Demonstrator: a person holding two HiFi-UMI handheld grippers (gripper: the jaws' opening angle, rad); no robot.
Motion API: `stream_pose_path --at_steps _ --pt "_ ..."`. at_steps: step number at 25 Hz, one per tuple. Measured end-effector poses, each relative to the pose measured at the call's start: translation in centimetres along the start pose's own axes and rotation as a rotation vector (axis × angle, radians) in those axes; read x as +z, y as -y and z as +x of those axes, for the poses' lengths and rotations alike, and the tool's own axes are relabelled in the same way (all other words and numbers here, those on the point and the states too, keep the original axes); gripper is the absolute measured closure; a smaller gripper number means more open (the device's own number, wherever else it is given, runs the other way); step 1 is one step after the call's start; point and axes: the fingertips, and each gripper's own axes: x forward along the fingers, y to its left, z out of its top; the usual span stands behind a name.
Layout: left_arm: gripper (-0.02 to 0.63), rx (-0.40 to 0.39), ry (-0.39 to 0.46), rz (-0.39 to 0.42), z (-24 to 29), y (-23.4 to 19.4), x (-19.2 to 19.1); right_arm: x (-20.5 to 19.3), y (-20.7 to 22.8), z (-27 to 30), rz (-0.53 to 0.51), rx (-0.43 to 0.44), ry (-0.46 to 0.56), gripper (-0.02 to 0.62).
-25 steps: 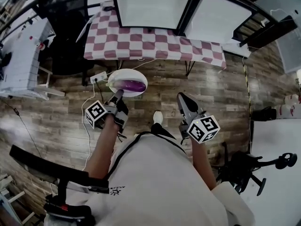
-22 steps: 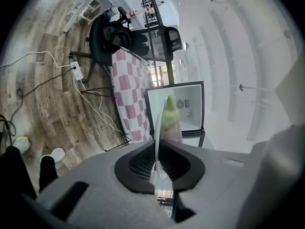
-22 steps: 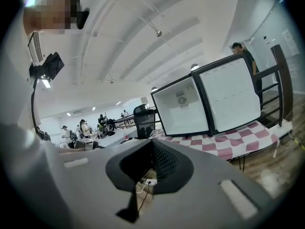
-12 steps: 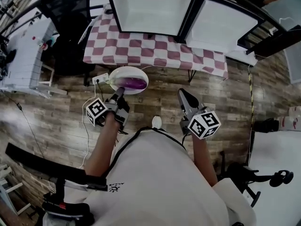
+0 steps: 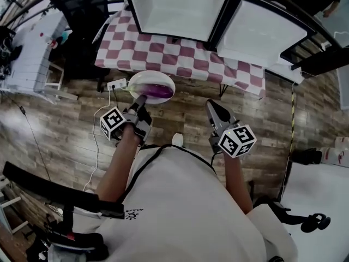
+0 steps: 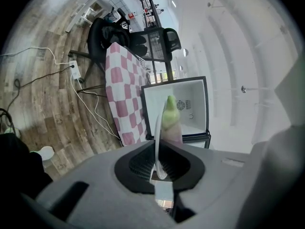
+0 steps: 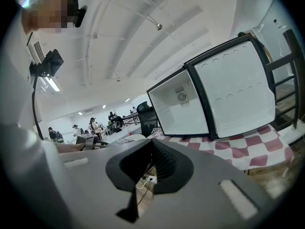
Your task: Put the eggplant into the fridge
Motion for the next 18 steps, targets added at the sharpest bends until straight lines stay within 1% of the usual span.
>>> stream_pose_path --at_steps 4,10,18 --pt "0.58 -0.007 0.026 -0.001 0.4 0.2 -0.2 0.0 0.7 0.2 -0.011 0.029 -0.018 0.589" --pt "0.58 -0.008 0.051 -0.013 0.0 0.1 -0.2 -0.4 1.0 0.3 -0.005 0.047 -0.03 0.589" --pt "0.58 0.007 0.08 -0.027 -0.4 -0.5 1.3 -0.6 1.1 0.9 0.004 0.048 -0.047 0.589"
